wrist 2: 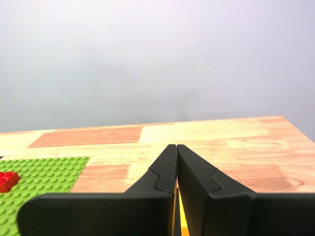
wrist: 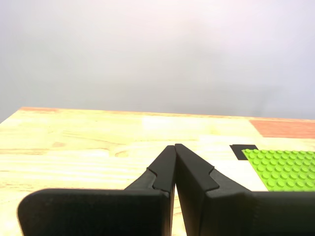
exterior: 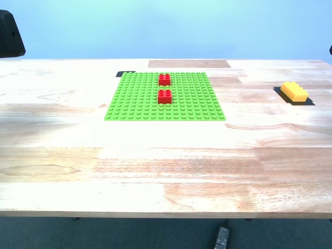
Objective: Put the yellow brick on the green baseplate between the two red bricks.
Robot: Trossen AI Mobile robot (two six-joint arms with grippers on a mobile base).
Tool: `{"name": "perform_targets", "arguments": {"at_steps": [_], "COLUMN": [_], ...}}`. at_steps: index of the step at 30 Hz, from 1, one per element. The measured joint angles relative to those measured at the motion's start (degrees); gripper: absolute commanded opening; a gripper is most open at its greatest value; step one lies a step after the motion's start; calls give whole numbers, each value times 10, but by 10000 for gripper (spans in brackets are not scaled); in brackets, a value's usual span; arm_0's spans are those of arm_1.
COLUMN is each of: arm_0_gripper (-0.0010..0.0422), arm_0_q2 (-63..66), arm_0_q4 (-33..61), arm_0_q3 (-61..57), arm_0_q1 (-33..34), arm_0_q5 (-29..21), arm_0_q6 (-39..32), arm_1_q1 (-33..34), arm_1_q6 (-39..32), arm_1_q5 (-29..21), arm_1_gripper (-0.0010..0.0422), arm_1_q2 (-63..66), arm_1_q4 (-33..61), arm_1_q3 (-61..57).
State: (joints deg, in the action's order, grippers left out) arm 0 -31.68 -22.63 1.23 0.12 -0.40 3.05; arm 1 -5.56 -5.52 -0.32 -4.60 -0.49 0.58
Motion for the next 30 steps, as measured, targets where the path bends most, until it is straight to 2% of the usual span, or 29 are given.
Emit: {"name": "perform_targets", "arguments": {"at_steps": [12, 15, 17, 21, 24, 30], "arm_0_gripper": [0, 0, 0, 0, 0, 0], "arm_0_q2": [0, 0, -1, -1, -1, -2], "arm_0_q4": [-7, 3, 43, 157, 236, 465], "arm_0_q3": [0, 13, 42, 130, 196, 335], "arm_0_q1": [0, 0, 0, 0, 0, 0], "arm_0_q5": [-12, -100, -151, -180, -236, -342], "arm_0_q6": [16, -3, -15, -36, -52, -78], "arm_1_q1": [0, 0, 0, 0, 0, 0], "arm_1_q6": [7, -19, -23, -15, -30, -50], "arm_1_q5": [2, 5, 8, 0, -1, -1], "arm_1_gripper": [0, 0, 0, 0, 0, 0], "arm_1_q2": [0, 0, 0, -18, -49, -144], "arm_1_q4": [0, 2, 27, 91, 122, 202], "arm_1_q3": [0, 1, 14, 65, 106, 198]}}
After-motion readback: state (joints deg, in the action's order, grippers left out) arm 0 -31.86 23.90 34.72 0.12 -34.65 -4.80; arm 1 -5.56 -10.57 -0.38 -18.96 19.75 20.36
